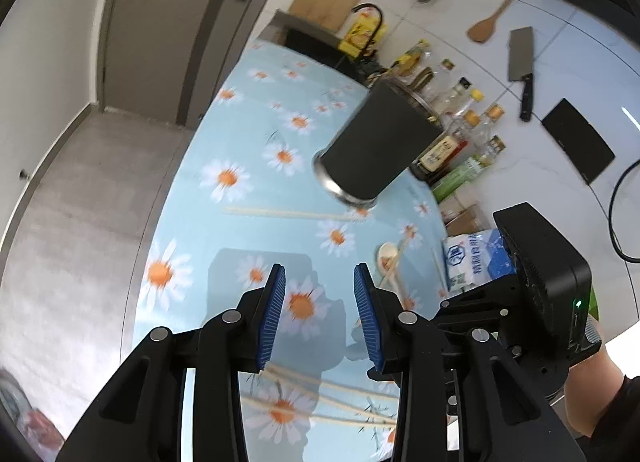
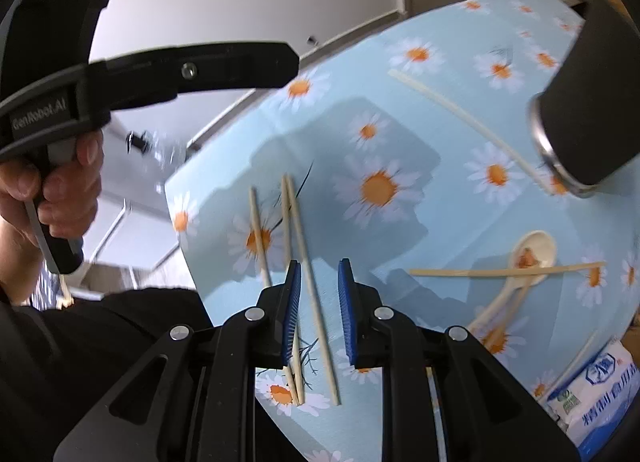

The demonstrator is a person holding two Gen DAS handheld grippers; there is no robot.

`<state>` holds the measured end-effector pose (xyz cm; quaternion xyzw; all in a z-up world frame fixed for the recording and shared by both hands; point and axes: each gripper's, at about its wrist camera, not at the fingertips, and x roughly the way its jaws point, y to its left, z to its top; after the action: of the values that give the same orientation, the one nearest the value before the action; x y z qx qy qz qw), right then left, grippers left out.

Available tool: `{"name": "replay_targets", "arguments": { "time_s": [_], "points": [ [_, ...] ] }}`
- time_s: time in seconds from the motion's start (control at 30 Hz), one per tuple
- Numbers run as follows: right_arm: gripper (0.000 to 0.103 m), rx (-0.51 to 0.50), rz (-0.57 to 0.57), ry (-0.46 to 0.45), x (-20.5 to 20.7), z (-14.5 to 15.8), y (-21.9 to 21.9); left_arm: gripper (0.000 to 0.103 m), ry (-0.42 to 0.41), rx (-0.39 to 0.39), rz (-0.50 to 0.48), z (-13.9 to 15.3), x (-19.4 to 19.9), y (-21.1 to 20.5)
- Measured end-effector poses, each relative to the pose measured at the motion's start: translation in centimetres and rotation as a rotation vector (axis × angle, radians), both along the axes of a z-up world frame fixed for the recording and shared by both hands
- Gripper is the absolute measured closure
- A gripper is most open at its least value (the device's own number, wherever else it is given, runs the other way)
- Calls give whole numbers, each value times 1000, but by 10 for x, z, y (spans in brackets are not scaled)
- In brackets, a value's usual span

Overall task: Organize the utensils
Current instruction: 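Move the right gripper to the chopsticks and close on one chopstick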

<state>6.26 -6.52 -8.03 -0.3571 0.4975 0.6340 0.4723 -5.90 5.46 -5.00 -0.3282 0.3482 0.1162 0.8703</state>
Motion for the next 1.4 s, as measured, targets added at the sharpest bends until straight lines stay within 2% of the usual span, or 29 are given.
{"name": "replay_targets", "arguments": {
  "time_s": [0.37, 0.53, 0.7, 0.83, 1.07, 1.4],
  "points": [
    [85, -119, 96, -36, -22, -34, 6, 69, 52, -94, 78, -32, -32, -4],
    [88, -154, 113, -100, -31, -46, 13, 69, 60, -115, 93, -39, -38, -8],
    [88, -175, 128, -121, -44, -53, 17, 69, 74, -114, 107, -45, -43, -10],
    [97, -197, 121, -158, -50, -57, 23, 69, 81, -122, 120, -48, -46, -10],
    [98, -201, 114, -155, -50, -54, 28, 69, 80, -124, 124, -48, -44, -12],
    [98, -138, 18, -105, -6, -27, 15, 69, 66, -100, 85, -36, -26, -14]
  ]
}}
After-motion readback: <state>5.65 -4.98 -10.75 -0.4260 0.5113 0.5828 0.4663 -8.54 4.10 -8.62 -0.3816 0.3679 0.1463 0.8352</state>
